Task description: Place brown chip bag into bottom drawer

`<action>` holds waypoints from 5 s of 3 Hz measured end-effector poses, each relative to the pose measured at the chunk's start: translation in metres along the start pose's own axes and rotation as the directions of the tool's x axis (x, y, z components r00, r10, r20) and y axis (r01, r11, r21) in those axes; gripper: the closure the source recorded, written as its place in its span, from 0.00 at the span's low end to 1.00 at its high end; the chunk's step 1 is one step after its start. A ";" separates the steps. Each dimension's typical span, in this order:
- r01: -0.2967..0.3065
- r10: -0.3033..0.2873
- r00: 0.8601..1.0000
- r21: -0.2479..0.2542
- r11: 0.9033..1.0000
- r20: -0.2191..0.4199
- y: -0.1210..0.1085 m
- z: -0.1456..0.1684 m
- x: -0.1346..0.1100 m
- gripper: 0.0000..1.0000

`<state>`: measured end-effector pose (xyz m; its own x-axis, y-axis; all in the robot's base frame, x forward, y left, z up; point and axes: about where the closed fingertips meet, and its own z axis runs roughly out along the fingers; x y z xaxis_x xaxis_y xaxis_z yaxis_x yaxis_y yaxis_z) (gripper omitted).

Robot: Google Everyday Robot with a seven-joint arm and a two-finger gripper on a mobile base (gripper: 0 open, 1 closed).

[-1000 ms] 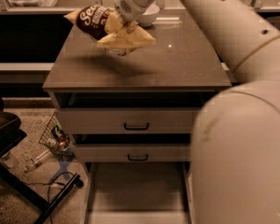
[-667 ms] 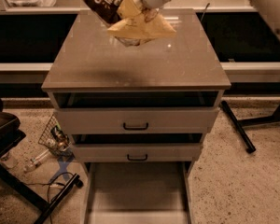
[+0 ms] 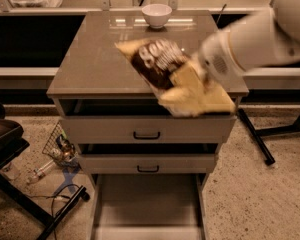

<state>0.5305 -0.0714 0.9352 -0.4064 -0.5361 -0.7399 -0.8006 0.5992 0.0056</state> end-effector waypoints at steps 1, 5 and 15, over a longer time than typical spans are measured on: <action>-0.097 0.095 0.993 -0.038 0.995 -0.067 -0.002 0.004 0.085 1.00; -0.130 0.122 0.991 -0.221 0.967 -0.048 0.047 0.034 0.196 1.00; -0.413 0.453 0.891 -0.491 0.767 -0.042 0.086 0.397 0.413 1.00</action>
Offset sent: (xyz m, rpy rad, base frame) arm -0.0870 -0.0972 -0.1699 0.0244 0.2244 0.0454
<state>0.4685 -0.0051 0.3627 -0.7431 -0.2311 -0.6280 -0.6623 0.3887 0.6405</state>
